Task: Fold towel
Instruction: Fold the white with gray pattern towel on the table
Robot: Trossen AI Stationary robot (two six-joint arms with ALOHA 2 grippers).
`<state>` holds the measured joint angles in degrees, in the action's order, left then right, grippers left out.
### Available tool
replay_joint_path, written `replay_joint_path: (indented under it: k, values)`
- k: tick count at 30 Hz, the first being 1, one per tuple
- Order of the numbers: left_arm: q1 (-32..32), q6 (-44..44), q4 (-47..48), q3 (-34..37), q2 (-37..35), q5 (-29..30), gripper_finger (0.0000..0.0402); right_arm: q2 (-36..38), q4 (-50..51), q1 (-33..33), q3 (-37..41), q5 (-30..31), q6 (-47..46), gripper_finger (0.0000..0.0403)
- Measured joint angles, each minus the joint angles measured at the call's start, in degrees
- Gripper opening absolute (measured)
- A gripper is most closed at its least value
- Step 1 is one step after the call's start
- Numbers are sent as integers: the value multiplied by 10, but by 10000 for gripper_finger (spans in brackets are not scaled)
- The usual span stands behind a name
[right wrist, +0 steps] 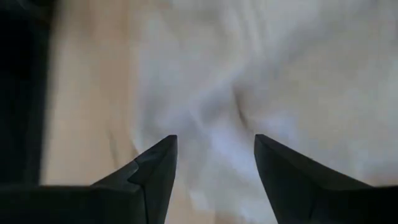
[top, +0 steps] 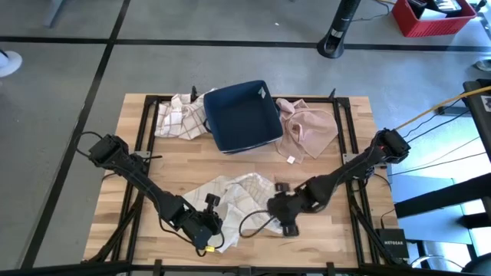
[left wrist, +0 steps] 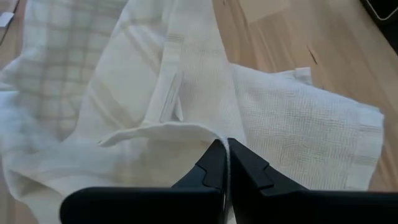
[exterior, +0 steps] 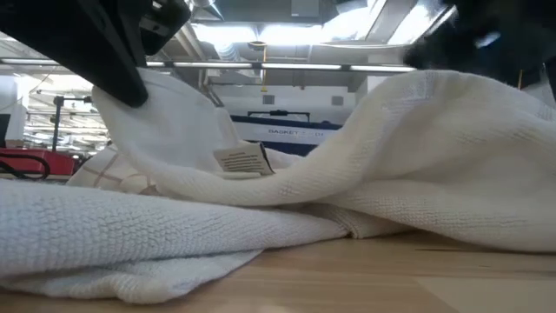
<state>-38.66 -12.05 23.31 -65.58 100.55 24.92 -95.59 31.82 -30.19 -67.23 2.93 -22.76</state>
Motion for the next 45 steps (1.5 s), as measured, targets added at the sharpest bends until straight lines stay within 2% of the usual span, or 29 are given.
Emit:
replay_joint_path:
  k: [4,7,9,15,19,24,30,32,38,40,45]
  values:
    - [0,3,-1,0,0,0,2,-8,-189,-19,31,98,87,215]
    - [1,5,-2,0,0,5,2,-28,-281,-8,47,177,127,215]
    - [2,5,-3,0,0,8,1,-47,-331,12,48,184,144,215]
    - [2,24,-8,0,0,14,2,-114,-409,81,48,56,217,215]
    - [-3,62,-46,0,0,21,2,-140,-433,114,48,-6,230,215]
    - [-5,89,-53,0,0,31,1,-155,-483,132,48,-72,232,215]
    - [-5,81,-46,0,0,40,1,-160,-473,133,48,-164,235,199]
    - [-5,81,-47,0,0,41,1,-165,-483,133,48,-154,237,180]
    - [-5,83,-46,0,0,42,1,-175,-470,135,46,-30,237,136]
    - [-5,82,-45,0,0,42,1,-175,-472,136,47,-36,234,130]
    - [-5,83,-43,0,0,42,1,-176,-473,134,47,-117,247,127]
